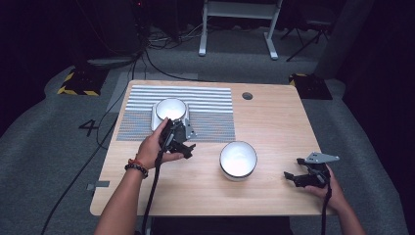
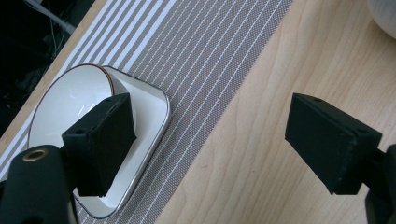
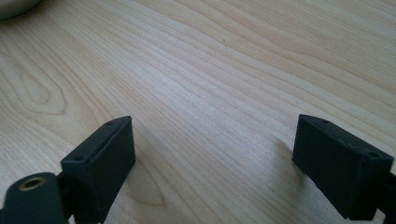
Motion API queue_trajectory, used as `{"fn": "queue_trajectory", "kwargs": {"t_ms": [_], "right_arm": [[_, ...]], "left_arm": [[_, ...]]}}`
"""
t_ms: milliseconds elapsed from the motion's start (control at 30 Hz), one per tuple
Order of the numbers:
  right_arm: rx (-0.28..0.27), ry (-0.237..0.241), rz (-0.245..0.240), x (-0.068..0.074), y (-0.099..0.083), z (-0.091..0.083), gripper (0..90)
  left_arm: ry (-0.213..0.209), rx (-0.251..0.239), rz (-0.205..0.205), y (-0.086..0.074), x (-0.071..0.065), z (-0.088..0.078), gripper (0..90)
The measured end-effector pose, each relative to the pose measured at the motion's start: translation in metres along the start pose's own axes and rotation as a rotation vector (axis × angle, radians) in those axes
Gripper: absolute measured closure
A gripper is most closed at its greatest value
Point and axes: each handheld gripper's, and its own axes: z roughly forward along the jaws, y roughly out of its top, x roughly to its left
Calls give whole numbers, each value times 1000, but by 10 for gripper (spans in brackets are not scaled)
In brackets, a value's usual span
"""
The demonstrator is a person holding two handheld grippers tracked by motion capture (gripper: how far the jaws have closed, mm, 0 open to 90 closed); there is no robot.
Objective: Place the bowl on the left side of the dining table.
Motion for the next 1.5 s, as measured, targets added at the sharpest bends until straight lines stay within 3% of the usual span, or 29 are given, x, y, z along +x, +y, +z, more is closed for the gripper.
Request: {"fn": "queue_trajectory", "kwargs": {"t_ms": [133,167,400,533,600,633,700,800,933,1033,1067,1100,1333,1433,1500], "right_arm": [[0,0,0,0,0,0,131],[0,0,0,0,0,0,131],[0,0,0,0,0,0,131],[0,0,0,0,0,0,131],[0,0,0,0,0,0,131],[0,0,0,0,0,0,131],[0,0,0,0,0,0,131],[0,0,0,0,0,0,131],[0,0,0,0,0,0,131],[0,0,0,0,0,0,131],[0,0,0,0,0,0,131],[0,0,0,0,0,0,131],[0,0,0,0,0,0,131],[0,0,0,0,0,0,131],[0,0,0,0,0,0,131]], "left_arm": [[-7,0,-9,-4,-3,-2,160],[-3,-8,11,-5,-2,-2,159],[1,5,20,-16,-8,-4,160],[3,51,40,-23,-11,-7,160],[-1,54,4,-27,-13,-9,160],[6,40,40,-27,-11,-9,159],[8,35,7,-30,-14,-10,159],[11,40,28,-35,-15,-11,160],[15,35,16,-40,-18,-11,160],[22,68,11,-45,-21,-11,160],[17,75,31,-47,-20,-11,159],[13,65,6,-48,-22,-11,160],[-5,85,-12,-61,-26,-11,159],[7,94,-4,-66,-26,-13,160],[8,88,-23,-69,-27,-14,160]]}}
